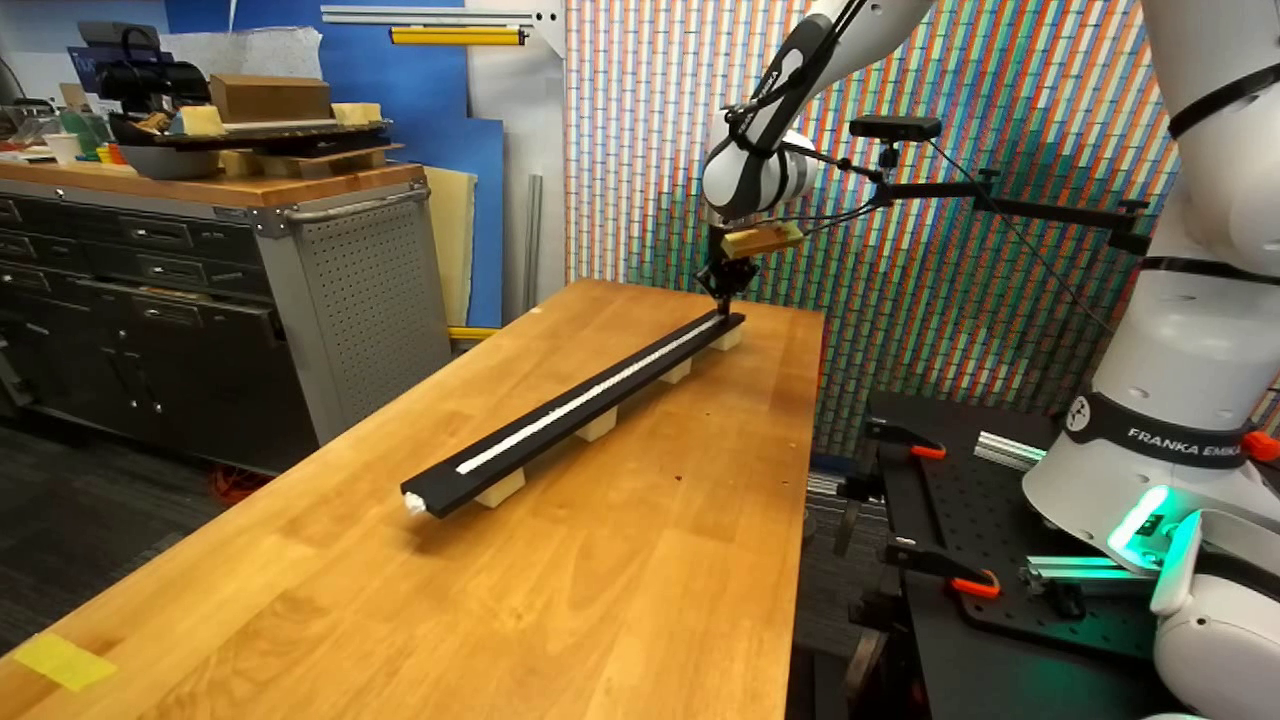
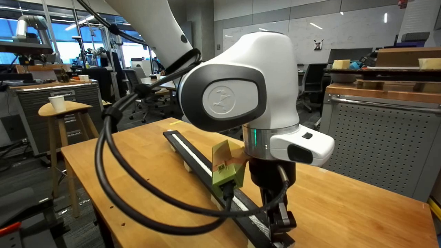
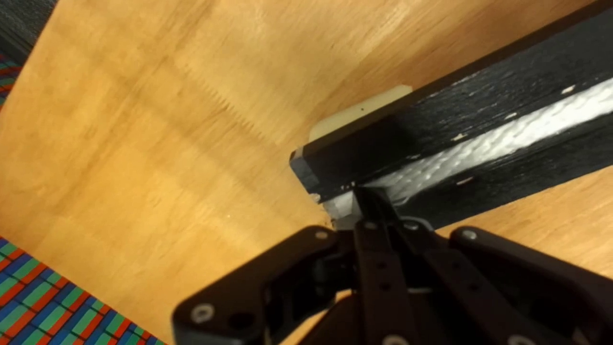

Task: Pick up the rope and put it in between the black object.

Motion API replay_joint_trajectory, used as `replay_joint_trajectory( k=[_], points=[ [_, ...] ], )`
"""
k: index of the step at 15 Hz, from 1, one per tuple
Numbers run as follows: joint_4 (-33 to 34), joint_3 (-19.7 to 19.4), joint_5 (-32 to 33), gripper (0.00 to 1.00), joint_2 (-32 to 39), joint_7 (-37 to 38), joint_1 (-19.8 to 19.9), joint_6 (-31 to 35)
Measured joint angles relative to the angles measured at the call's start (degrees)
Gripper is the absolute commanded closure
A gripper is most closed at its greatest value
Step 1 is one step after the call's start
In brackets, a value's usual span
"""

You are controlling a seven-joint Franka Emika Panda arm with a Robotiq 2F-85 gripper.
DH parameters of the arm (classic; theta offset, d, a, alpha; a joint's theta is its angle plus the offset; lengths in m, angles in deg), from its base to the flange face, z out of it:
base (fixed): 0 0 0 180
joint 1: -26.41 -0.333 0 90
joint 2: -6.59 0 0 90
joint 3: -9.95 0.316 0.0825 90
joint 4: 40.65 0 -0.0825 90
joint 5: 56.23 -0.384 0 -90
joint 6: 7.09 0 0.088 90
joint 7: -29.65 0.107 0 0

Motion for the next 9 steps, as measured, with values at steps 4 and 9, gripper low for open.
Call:
replay_joint_trajectory(
  k=[4,9],
  points=[
    [-0.77,0.20,0.00,1.00,-0.54,-0.80,-0.24,0.50],
    [-1.87,0.59,0.02,1.00,-1.18,-1.99,-0.51,1.46]
  ],
)
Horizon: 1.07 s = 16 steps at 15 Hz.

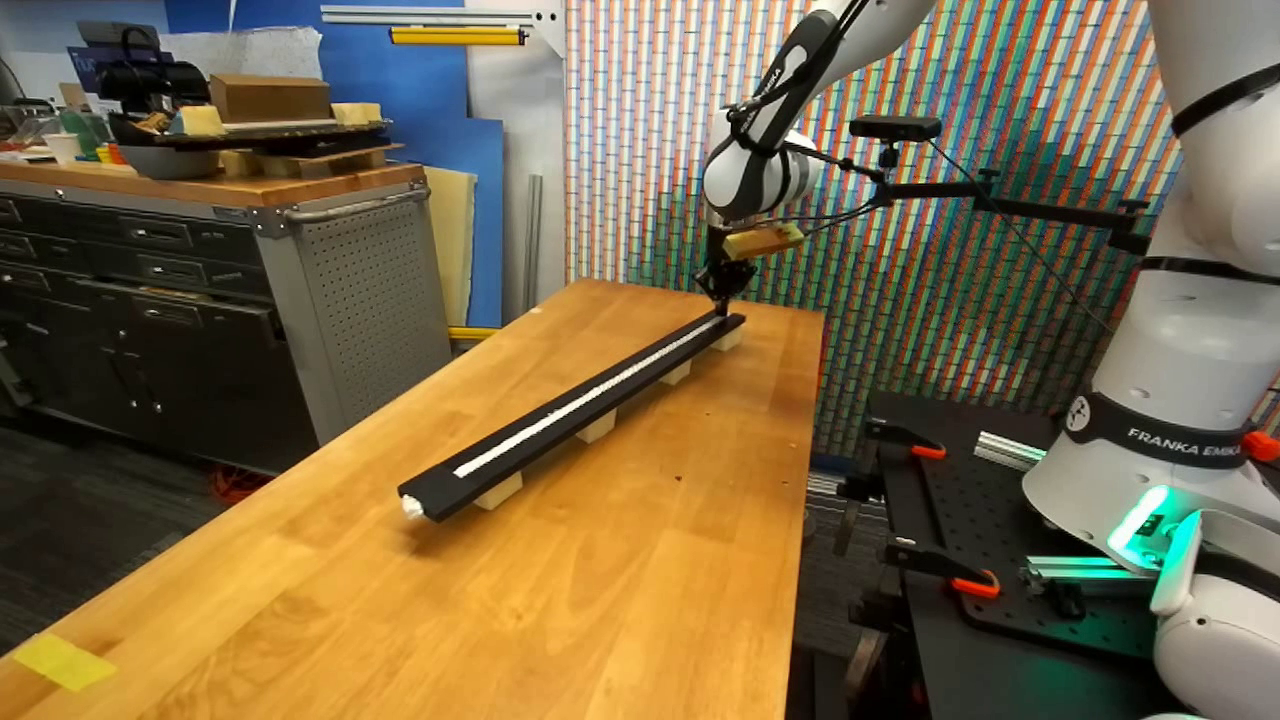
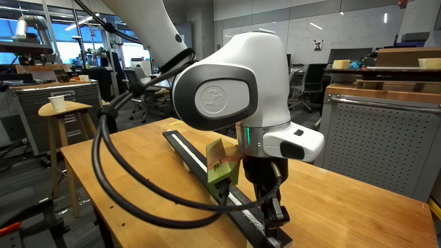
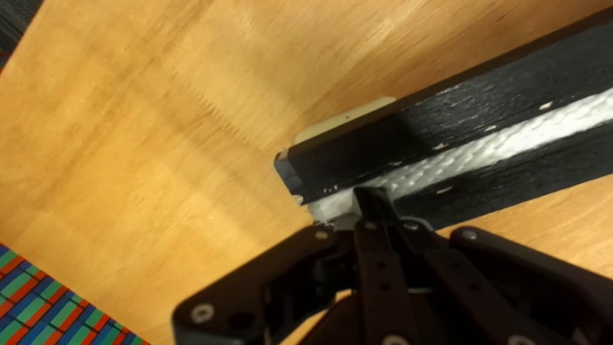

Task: Pick up the rope and put it in between the black object.

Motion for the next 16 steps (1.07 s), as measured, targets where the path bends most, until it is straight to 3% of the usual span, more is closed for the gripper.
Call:
replay_joint_trajectory(
  k=[16],
  points=[
    [-1.74,0.41,0.41,1.00,-1.11,-0.81,-2.85,0.57]
  ],
)
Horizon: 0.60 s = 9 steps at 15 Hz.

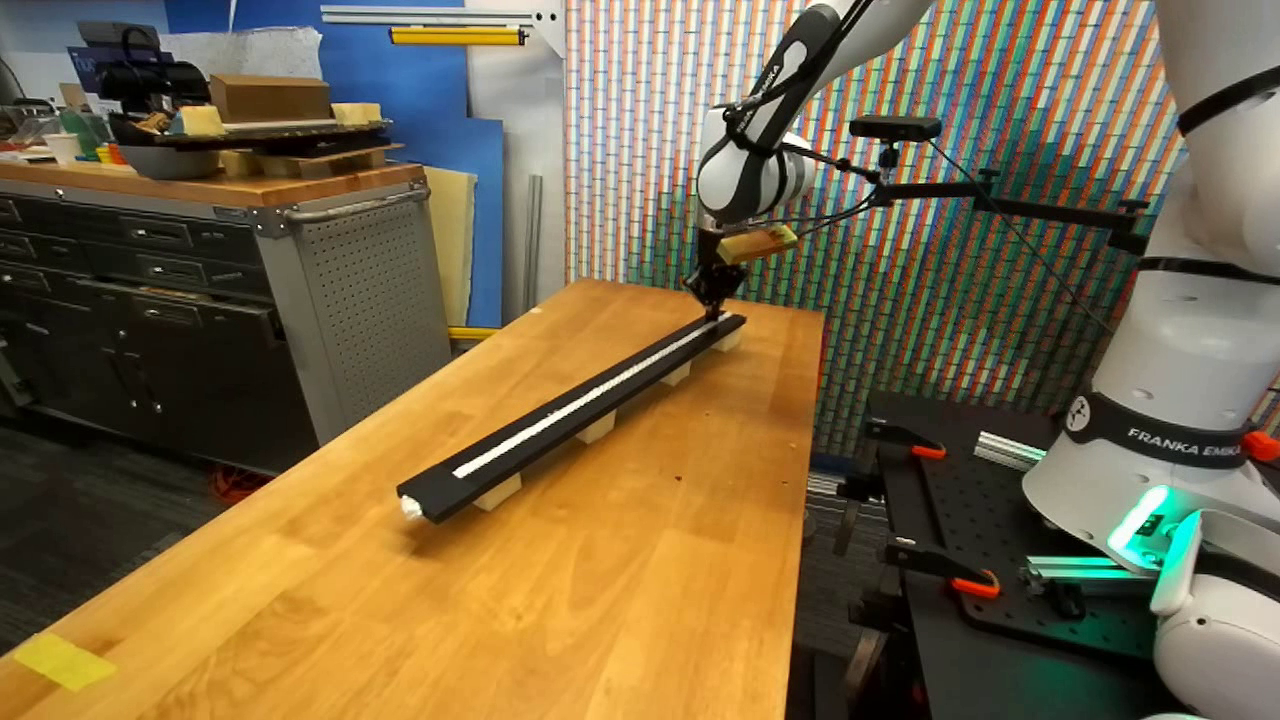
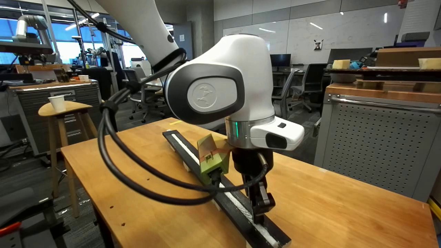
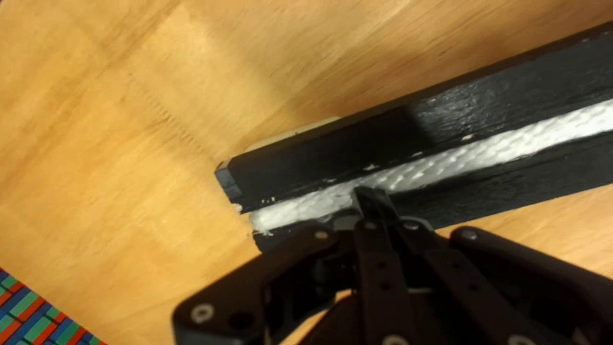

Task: Pick up the rope and put it in between the black object.

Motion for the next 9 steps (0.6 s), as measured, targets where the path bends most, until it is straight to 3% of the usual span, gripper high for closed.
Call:
replay_joint_trajectory(
  k=[9],
  points=[
    [-0.10,0.00,0.33,1.00,0.00,0.00,-0.43,-0.06]
  ],
)
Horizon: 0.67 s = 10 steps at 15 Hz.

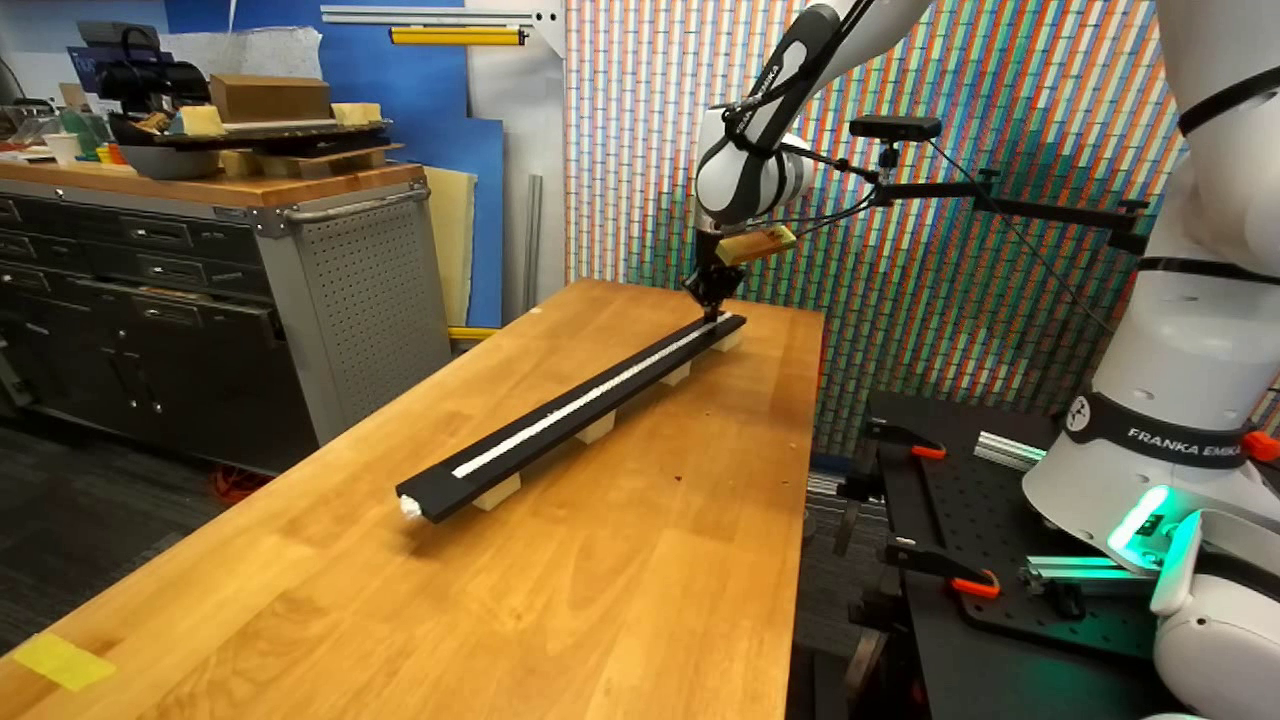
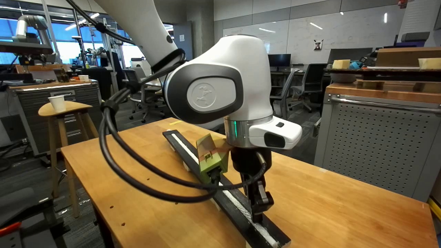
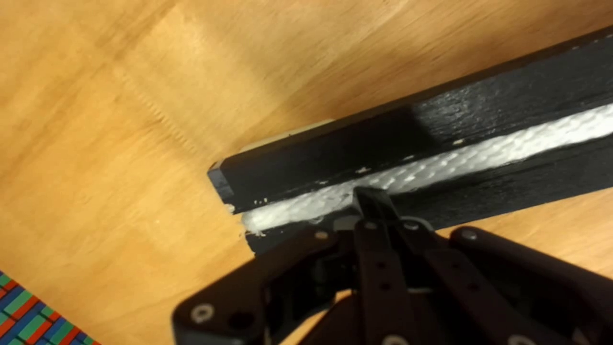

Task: Pick up the rope and put it in between the black object.

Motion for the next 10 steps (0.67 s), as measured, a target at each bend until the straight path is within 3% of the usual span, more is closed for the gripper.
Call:
replay_joint_trajectory(
  k=[10],
  points=[
    [-0.04,0.00,0.00,1.00,-0.18,0.34,-0.45,0.01]
  ],
)
